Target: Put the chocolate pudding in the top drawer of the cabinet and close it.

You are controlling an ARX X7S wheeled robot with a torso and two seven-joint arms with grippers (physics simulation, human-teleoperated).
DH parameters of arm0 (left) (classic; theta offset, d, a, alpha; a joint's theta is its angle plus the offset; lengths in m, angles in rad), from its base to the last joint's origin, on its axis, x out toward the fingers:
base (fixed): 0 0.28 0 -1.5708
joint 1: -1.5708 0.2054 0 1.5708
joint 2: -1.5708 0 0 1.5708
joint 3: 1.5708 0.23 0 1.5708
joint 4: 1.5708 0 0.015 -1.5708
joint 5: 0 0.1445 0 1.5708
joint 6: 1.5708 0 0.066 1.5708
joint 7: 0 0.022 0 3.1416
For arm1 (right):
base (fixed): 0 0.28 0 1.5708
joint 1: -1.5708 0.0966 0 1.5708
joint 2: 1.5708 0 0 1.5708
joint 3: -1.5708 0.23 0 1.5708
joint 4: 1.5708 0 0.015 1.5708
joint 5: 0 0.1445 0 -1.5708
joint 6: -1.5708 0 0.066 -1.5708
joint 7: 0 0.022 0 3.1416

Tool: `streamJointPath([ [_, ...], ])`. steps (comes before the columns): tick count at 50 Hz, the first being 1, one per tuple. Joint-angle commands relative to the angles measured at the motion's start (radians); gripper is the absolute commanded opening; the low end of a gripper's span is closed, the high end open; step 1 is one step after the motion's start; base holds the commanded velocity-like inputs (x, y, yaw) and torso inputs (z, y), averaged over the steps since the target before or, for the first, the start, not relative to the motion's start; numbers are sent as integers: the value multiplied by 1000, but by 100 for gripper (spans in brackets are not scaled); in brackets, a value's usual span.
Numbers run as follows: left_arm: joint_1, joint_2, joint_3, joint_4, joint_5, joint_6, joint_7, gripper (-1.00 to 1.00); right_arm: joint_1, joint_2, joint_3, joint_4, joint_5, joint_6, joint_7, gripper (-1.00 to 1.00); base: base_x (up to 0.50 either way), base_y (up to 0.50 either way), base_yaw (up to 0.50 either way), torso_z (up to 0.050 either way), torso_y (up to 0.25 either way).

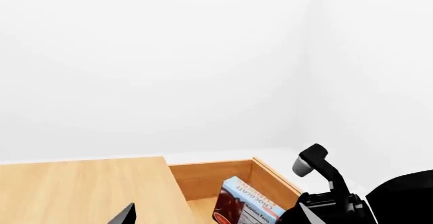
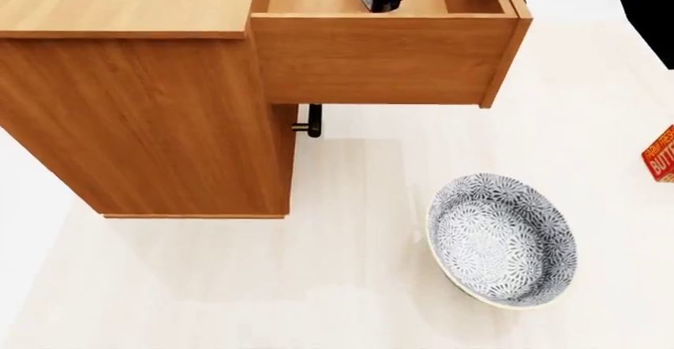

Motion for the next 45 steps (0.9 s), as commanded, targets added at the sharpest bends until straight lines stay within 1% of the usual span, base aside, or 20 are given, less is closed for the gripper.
streamJointPath([
  [1,-12,-3,4,-2,-15,5,-11,100,-2,0,81,0,-83,4,-3,-100,0,0,0,0,0],
  [2,-13,-3,4,-2,-17,7,-12,100,-1,0,87,0,-89,5,-3,100,0,0,0,0,0],
  [22,-3,-10,0,-1,-9,18,1,100,26,0,161,0,-162,15,-16,100,0,0,0,0,0],
  [26,-4,-9,2,-1,-10,20,0,100,29,0,162,0,-164,13,-18,100,0,0,0,0,113],
  [41,0,-7,7,-2,3,26,10,100,43,0,19,0,-44,-23,-36,100,0,0,0,0,185],
  [45,3,-5,8,-4,12,28,18,100,50,0,-58,0,30,-60,-36,100,0,0,0,0,189],
])
